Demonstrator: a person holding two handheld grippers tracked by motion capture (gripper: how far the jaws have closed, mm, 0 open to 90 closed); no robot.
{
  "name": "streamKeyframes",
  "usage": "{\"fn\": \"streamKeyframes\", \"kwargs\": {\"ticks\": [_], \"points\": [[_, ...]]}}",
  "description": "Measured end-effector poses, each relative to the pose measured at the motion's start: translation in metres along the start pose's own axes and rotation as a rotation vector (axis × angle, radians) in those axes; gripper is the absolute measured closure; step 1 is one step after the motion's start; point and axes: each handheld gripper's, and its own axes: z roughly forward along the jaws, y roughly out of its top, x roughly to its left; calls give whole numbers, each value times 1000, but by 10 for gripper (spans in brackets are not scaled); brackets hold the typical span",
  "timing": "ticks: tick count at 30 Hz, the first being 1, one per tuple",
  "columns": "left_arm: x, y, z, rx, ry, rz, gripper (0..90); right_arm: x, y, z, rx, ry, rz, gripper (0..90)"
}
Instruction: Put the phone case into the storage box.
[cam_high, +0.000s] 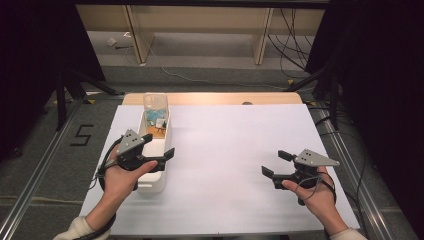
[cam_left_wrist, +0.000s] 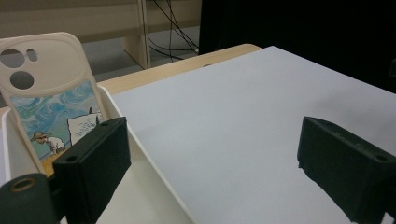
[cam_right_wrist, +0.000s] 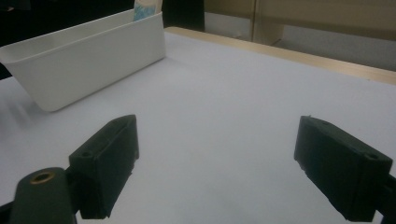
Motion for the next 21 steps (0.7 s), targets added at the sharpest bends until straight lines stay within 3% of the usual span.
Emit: {"fn": "streamKeyframes", "kwargs": {"ticks": [21], "points": [[-9,-12,-4,6,-15,36,91,0,0,0,2,4,-1,149]]}}
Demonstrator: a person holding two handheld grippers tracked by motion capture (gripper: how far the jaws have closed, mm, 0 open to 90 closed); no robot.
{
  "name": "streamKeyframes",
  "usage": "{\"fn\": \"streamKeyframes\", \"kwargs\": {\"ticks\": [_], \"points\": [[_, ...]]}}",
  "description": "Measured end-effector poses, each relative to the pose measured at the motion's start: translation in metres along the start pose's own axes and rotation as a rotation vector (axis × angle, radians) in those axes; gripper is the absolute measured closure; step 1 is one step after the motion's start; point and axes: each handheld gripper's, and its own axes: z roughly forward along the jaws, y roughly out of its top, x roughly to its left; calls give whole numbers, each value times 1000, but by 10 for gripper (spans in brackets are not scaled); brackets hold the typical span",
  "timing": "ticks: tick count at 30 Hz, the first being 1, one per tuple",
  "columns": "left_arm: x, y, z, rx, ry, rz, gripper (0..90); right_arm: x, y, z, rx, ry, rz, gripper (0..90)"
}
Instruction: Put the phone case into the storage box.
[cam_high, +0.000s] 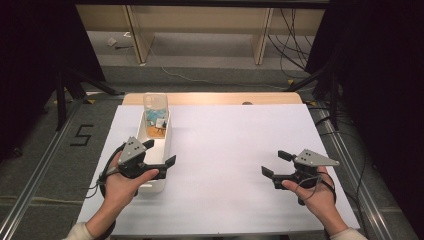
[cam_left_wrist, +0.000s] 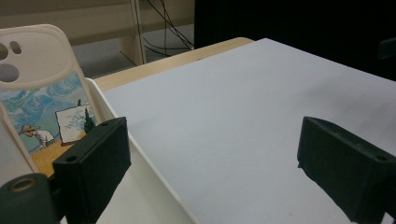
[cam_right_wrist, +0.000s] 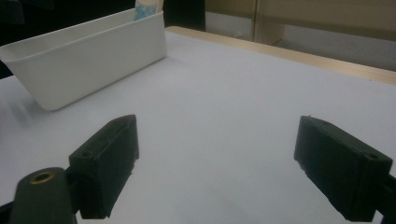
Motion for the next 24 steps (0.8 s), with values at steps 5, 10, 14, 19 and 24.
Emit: {"fn": "streamKeyframes", "kwargs": {"ticks": [5,10,14,19,24], "points": [[-1,0,-1,-5,-2,-4,91,0,0,0,0,-1,-1,149],[-1,-3,1,4,-8,-4,91,-1,0,1,1,-2,-2,149],[-2,-3,2,4,-7,-7,91,-1,0,1,2,1,-2,150],[-2,-3,2,6,-10,-7,91,-1,0,0,3,2,-5,149],[-2,-4,3,8,-15,-13,92,-1,-1,1,4,3,-6,150]]}}
